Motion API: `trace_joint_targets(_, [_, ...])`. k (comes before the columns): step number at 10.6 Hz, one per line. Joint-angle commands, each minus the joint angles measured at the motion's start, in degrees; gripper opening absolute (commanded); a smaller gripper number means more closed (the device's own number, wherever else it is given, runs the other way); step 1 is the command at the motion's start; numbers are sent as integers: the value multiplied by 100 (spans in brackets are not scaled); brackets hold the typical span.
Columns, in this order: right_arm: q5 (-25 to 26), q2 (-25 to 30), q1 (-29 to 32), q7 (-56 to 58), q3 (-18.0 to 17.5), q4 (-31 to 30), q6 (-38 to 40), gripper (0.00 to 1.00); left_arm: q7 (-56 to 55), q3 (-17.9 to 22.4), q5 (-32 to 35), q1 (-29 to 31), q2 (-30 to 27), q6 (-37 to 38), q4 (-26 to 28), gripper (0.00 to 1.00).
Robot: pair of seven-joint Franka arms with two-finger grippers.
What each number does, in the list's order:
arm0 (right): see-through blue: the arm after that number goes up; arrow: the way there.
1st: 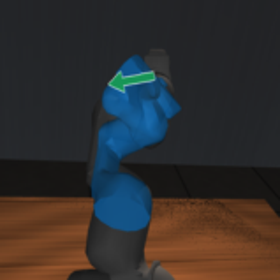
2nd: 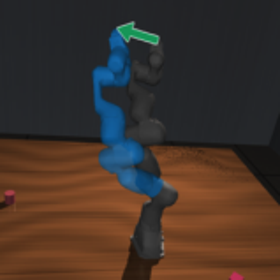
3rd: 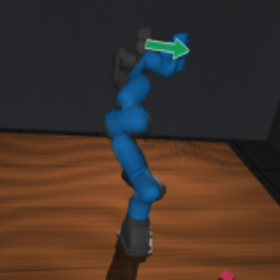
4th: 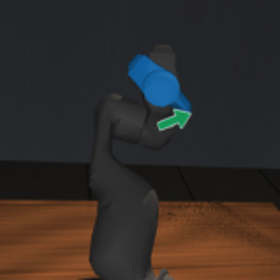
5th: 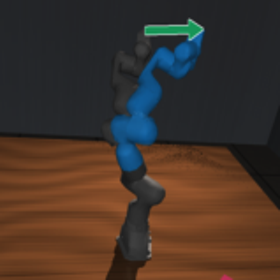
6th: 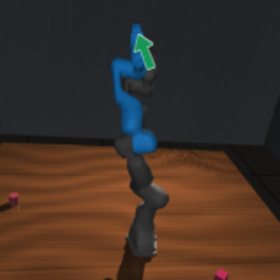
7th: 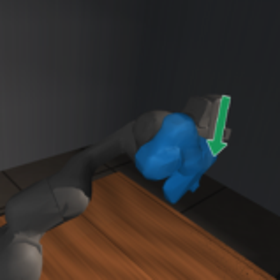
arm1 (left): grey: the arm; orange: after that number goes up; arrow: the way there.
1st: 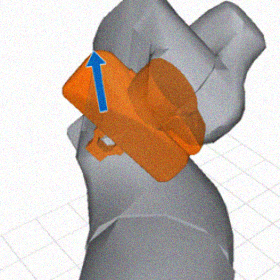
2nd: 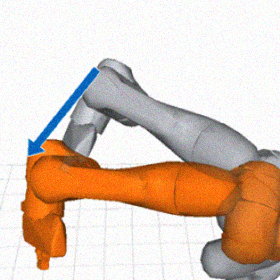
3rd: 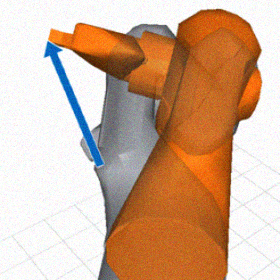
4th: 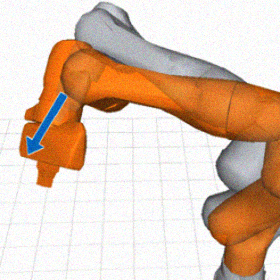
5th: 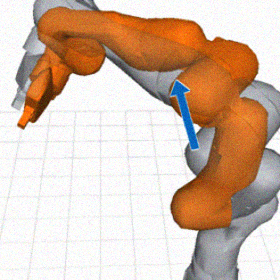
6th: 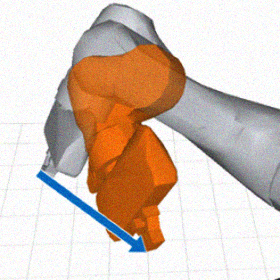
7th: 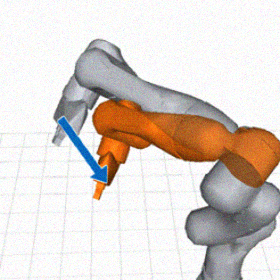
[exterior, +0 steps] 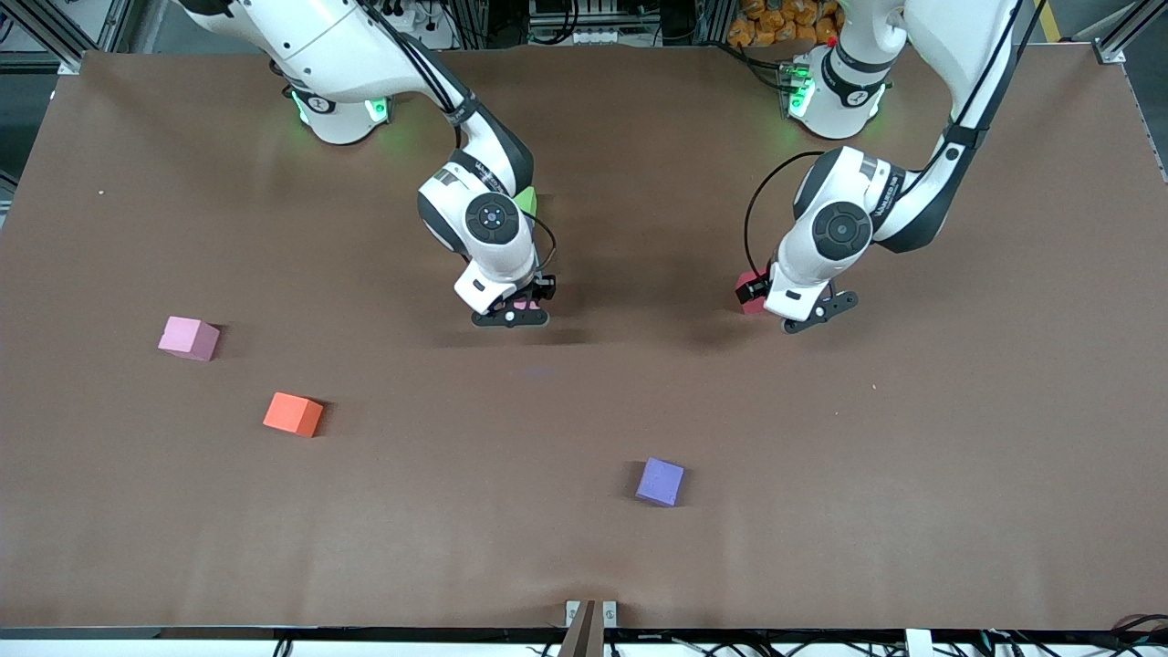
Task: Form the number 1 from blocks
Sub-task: 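Grasp the red block with the left gripper while the right gripper withdraws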
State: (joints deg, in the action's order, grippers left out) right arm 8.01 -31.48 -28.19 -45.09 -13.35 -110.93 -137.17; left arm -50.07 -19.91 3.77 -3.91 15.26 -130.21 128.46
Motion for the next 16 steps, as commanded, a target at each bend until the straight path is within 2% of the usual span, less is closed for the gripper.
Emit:
trace_joint_targets(1, [104, 98, 156, -220, -124, -280, -11, 100, -117, -22, -60, 13, -33, 294, -190, 100])
trace_joint_targets(5, [104, 255, 314, -202, -80, -35, 76, 100, -109, -22, 79, -75, 476, 84, -357, 100])
trace_joint_targets(7, [104, 448, 524, -115, 7, 395, 514, 100, -100, -31, 518, -110, 661, 66, -357, 100])
trace_joint_targets(9, [52, 764, 857, 130, 69, 756, 954, 100, -74, -31, 599, -145, 732, 66, -357, 100])
trace_joint_targets(11, [17, 1133, 1270, 674, 78, 828, 1227, 100, -38, -31, 599, -189, 750, 66, -357, 100])
trace_joint_targets(12, [16, 1300, 1472, 964, 131, 828, 1359, 100, -30, -31, 599, -189, 750, 66, -357, 42])
trace_joint_targets(13, [16, 1415, 1631, 1132, 236, 862, 1499, 100, -21, -31, 590, -189, 750, 66, -357, 0])
trace_joint_targets(15, [16, 1504, 1886, 1326, 542, 907, 1728, 100, -29, -31, 590, -181, 741, 57, -453, 0])
trace_joint_targets(16, [16, 1521, 1914, 1545, 849, 907, 1738, 100, -56, -31, 581, -181, 741, 65, -654, 0])
